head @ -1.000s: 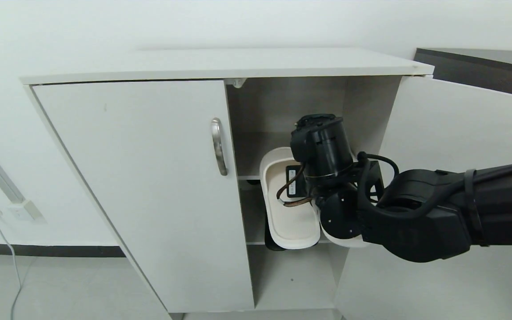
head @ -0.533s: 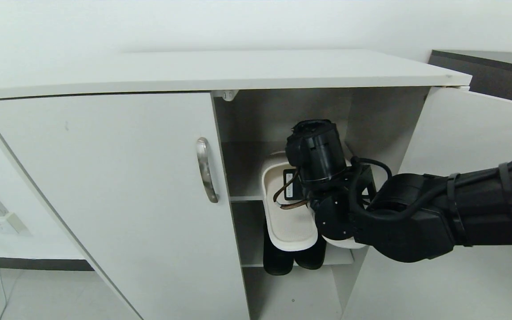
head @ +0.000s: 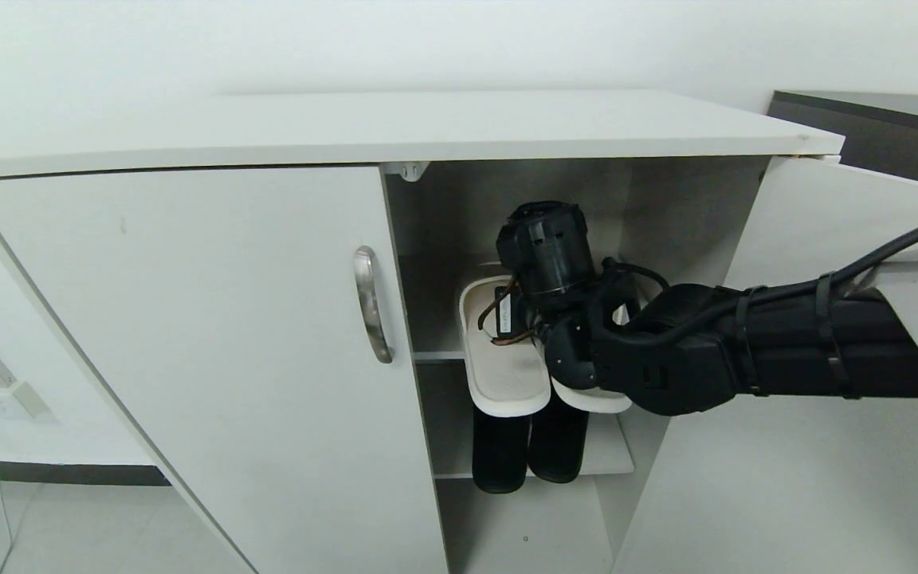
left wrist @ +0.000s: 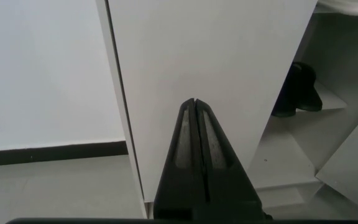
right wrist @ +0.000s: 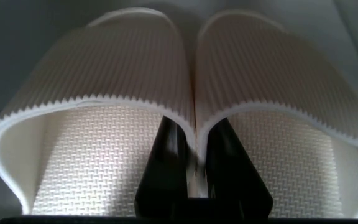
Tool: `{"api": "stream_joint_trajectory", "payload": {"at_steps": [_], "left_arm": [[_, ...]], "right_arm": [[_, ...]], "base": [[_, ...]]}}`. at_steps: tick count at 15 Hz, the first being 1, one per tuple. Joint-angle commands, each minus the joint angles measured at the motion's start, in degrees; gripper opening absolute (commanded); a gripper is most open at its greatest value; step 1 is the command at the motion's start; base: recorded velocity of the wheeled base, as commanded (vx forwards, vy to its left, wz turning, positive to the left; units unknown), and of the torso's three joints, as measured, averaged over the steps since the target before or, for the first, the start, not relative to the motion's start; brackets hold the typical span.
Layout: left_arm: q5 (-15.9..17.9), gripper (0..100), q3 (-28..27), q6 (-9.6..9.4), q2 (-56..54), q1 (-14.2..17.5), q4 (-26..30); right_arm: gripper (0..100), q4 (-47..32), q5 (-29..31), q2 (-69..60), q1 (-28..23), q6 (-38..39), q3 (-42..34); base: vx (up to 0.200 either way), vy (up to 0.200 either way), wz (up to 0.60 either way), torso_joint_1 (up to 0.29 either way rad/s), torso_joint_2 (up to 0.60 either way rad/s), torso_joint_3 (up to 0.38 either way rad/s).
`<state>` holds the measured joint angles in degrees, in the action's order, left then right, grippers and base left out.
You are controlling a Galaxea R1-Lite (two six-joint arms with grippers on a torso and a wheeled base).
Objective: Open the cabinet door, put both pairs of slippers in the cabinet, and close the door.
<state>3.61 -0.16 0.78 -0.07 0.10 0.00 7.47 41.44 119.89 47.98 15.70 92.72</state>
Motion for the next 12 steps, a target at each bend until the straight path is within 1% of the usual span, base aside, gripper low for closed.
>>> {"api": "stream_joint_trajectory", "payload": {"at_steps": [1, 9, 12], "left_arm": [[0.0, 0, 0.07, 0.1, 0.07, -0.01, 0.0], [0.0, 0, -0.02, 0.1, 0.07, -0.01, 0.0], [0.0, 0, -0.02, 0.1, 0.07, -0.01, 0.0]], "right_arm": [[0, -1.06, -0.22, 2.98, -1.75, 0.03, 4.92], [0, -6.77, -0.22, 7.02, -3.95, 0.03, 15.65], [0, -7.91, -0.13, 7.37, -4.12, 0.12, 16.17]], "base": [[0.0, 0.0, 0.0, 0.0, 0.0, 0.0], [0.0, 0.0, 0.0, 0.0, 0.0, 0.0], [0.0, 0.0, 0.0, 0.0, 0.0, 0.0]]}}
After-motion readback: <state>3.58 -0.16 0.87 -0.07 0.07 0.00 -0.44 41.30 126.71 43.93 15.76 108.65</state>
